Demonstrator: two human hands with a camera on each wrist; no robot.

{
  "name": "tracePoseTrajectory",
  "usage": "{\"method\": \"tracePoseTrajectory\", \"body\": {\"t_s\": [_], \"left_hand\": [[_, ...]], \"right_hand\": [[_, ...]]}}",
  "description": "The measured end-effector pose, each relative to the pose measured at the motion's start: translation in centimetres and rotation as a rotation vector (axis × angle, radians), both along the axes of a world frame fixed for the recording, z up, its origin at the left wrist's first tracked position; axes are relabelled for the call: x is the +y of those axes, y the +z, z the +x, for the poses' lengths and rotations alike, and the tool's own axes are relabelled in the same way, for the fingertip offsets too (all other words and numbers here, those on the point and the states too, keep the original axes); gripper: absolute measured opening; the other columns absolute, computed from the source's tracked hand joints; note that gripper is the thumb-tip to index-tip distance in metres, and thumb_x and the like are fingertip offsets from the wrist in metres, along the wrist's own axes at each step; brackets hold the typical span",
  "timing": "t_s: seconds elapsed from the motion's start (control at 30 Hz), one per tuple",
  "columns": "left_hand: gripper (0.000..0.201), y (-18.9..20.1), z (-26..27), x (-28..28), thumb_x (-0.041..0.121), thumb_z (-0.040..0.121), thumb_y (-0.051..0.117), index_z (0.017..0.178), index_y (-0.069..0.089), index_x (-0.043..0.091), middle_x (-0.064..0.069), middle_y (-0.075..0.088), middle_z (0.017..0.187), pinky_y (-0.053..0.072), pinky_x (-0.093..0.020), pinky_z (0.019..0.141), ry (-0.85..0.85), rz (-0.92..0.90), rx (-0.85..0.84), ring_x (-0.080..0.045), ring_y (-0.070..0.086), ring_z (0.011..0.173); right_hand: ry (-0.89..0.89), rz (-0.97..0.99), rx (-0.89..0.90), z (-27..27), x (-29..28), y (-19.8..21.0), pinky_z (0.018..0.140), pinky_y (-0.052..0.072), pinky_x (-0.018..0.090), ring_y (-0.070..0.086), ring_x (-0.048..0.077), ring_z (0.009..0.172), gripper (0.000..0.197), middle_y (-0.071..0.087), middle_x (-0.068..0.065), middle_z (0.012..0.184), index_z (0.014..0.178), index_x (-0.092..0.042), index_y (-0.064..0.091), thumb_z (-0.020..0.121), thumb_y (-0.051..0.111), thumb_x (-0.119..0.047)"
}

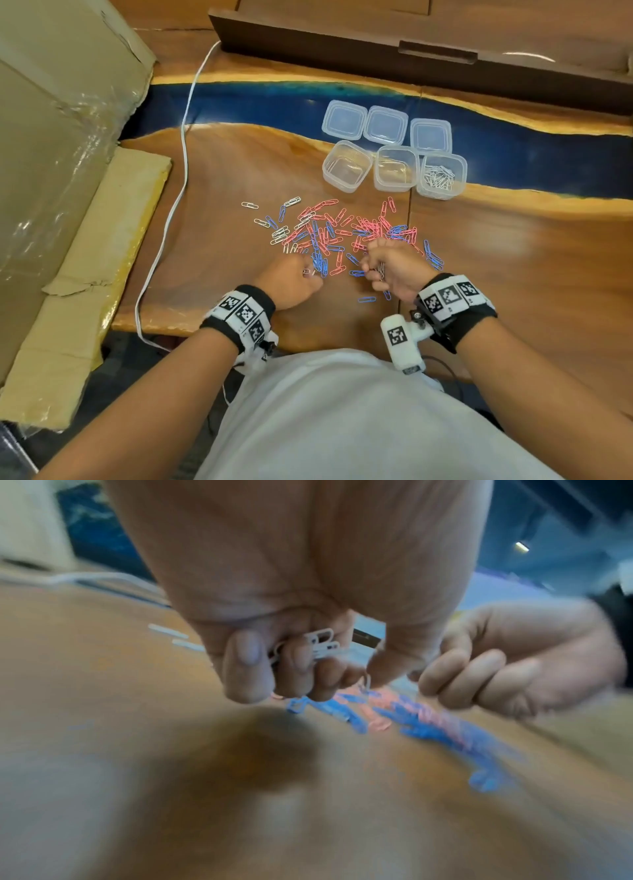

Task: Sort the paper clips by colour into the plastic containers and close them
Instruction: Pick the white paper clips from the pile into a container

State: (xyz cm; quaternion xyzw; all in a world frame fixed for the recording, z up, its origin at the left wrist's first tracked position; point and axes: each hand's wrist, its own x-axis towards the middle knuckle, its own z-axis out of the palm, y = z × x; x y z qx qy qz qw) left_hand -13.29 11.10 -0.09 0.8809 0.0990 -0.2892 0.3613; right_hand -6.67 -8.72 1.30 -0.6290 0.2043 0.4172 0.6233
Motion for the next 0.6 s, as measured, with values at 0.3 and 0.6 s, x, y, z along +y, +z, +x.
{"method": "tracePoseTrajectory", "body": {"t_s": [0.3, 0.6], "left_hand": [[0.031, 4.1, 7.6, -5.6, -0.005, 0.064, 0.043, 0.044, 0.04, 0.019, -0.011, 0.047, 0.053, 0.023, -0.014, 0.042, 0.479, -0.537, 0.072, -0.011, 0.027, 0.031], [0.017, 6.5, 18.8, -12.7, -0.004, 0.078, 0.04, 0.074, 0.05, 0.01, -0.006, 0.047, 0.061, 0.023, -0.016, 0.039, 0.455, -0.568, 0.22, -0.013, 0.031, 0.039]], "right_hand": [[-0.407, 0.137, -0.007, 8.8, -5.5, 5.0, 0.069, 0.054, 0.03, 0.059, 0.018, 0.069, 0.026, 0.058, 0.009, 0.077, 0.086, -0.006, 0.056, 0.094, 0.05, -0.03], [-0.379, -0.105, -0.155, 12.4, -6.7, 8.3, 0.078, 0.053, 0.027, 0.062, 0.016, 0.074, 0.025, 0.061, 0.005, 0.086, 0.097, -0.016, 0.055, 0.096, 0.051, -0.041]]}}
